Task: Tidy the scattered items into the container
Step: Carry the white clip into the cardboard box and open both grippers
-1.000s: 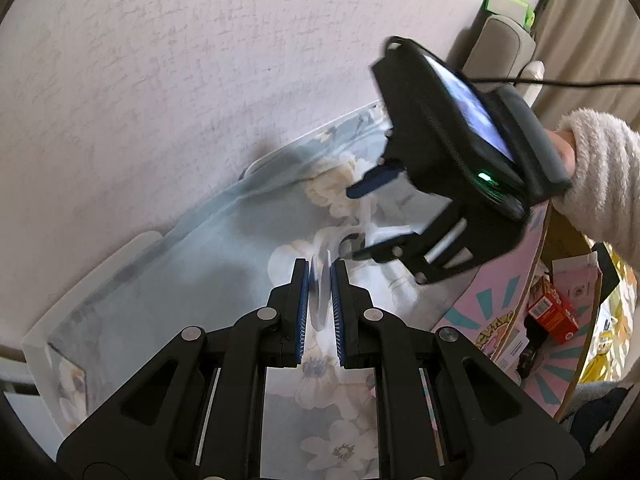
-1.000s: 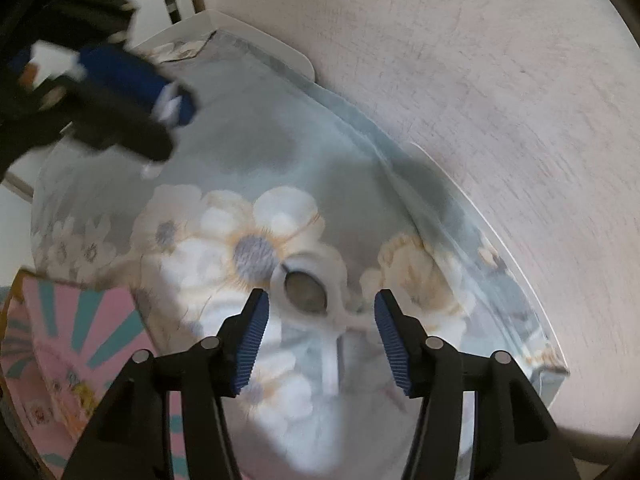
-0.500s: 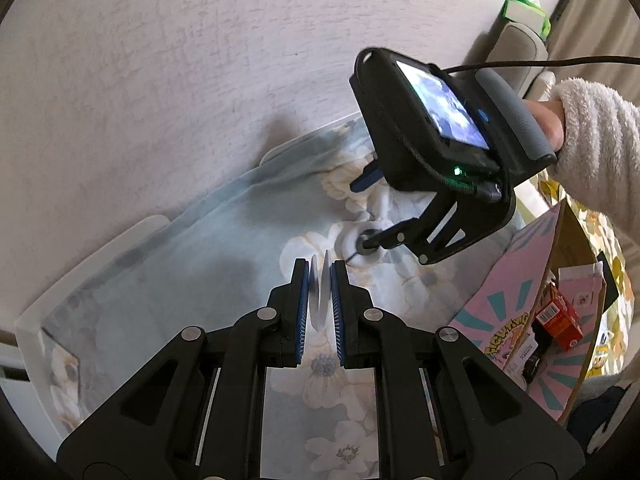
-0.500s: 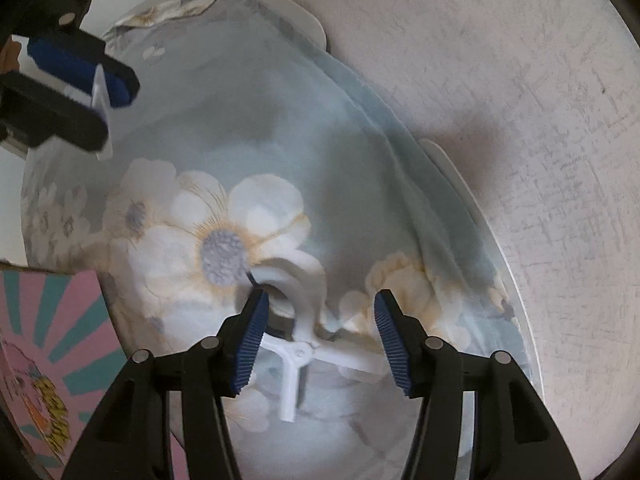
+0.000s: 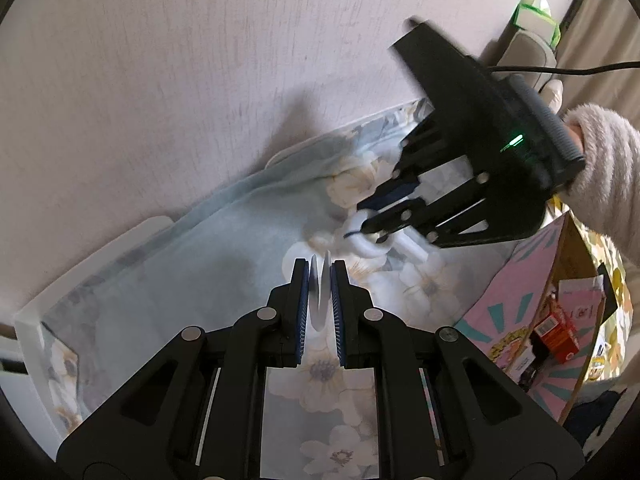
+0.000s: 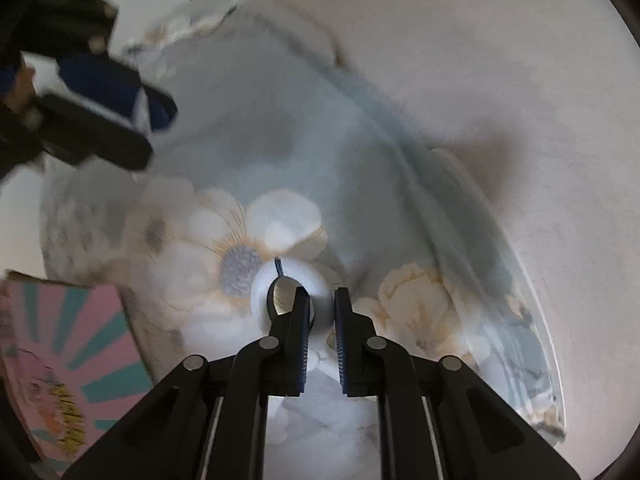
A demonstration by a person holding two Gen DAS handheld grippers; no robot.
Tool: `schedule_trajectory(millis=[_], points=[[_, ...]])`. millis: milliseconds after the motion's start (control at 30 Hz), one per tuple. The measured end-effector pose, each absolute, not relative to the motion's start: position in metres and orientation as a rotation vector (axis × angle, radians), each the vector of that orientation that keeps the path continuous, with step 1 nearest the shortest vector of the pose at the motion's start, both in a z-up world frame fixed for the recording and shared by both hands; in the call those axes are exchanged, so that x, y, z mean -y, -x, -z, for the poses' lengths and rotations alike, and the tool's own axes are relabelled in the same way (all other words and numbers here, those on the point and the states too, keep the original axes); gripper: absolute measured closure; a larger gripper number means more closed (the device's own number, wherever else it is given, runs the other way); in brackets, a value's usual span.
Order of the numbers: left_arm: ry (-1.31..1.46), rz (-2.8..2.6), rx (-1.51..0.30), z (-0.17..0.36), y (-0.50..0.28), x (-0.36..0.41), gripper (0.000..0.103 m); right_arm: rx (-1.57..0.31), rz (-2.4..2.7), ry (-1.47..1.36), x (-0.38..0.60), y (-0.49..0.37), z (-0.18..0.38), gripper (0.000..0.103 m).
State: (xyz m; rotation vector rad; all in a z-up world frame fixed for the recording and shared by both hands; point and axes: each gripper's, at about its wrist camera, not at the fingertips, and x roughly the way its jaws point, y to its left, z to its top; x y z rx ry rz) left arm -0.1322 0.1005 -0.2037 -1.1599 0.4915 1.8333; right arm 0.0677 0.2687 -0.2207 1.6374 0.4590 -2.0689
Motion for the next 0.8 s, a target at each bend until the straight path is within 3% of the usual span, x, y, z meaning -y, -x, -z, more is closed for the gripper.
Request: schedule_trajectory(millis=[233, 333, 533, 700, 800], points=[[1.086, -1.883, -0.528, 0.152, 0.105, -0.107, 0.093, -0.274, 2.296, -1.529, -0.293, -0.096, 0.145, 0.092], [1.052, -1.902, -0.534, 0.124, 0.084, -0.111, 0.093, -0.107, 2.418, -1.491, -0.307, -0.12, 0.106, 0.092], [0.958, -1.917, -0.591, 0.085, 0.029, -0.115, 0.093, 0.12, 2.602, -1.426, -0.303, -0.208, 0.045, 0.092], [0.963, -1.898, -0.624, 0.094, -0.018, -0.124, 0.093, 0.214, 2.67, -1.454, -0.271, -0.273, 0.023, 0.092], [1.031, -1.871, -0.62, 0.12, -0.045, -0.126, 0.093, 0.361, 2.703, -1.486, -0.268, -0.302, 0.034, 0.092]])
